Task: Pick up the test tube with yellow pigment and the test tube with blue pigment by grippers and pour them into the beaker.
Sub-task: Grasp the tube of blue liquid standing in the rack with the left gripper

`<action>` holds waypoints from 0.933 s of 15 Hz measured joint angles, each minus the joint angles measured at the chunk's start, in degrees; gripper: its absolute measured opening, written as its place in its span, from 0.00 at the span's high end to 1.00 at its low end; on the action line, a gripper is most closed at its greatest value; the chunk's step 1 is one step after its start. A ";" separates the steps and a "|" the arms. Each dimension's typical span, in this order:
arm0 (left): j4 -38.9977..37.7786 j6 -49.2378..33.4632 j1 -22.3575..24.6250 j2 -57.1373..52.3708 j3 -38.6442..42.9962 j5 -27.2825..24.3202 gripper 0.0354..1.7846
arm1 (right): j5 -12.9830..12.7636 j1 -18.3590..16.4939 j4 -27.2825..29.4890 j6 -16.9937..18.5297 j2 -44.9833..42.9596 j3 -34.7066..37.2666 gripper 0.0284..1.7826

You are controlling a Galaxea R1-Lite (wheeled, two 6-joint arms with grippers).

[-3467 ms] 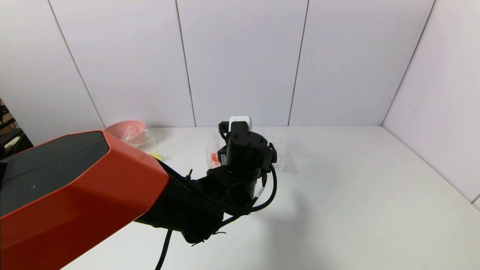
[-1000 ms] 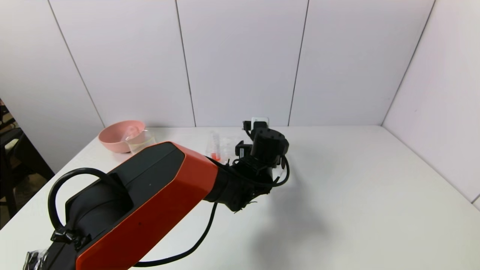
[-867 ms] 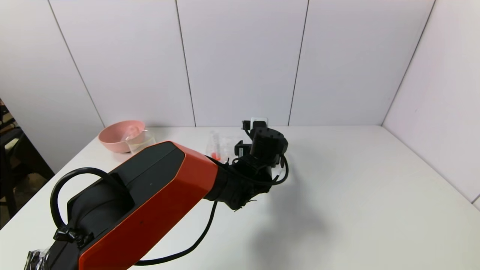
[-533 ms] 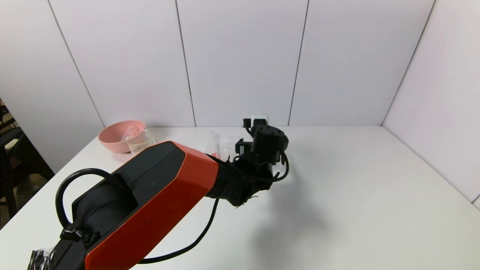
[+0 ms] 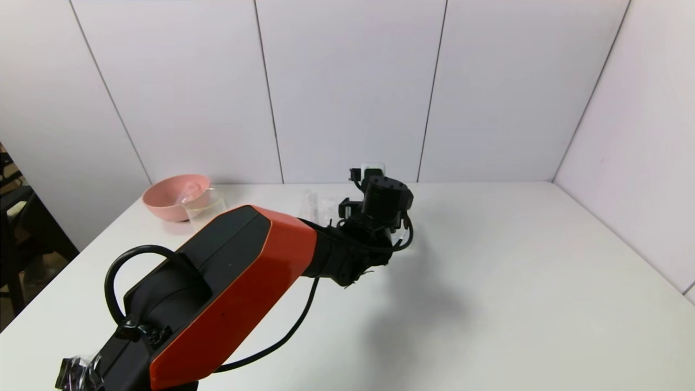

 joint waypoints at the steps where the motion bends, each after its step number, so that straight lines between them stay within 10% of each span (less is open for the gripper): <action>1: 0.41 -0.02 0.17 0.41 -0.79 -0.11 0.00 | -0.02 0.00 0.02 0.01 0.00 0.00 0.04; 7: 3.07 0.02 0.77 2.39 -4.63 0.09 0.08 | -0.02 -0.02 0.00 0.01 0.00 0.00 0.04; 14: 2.79 -0.09 0.46 2.65 -4.94 -0.35 0.67 | -0.02 0.00 0.02 0.00 0.00 0.00 0.04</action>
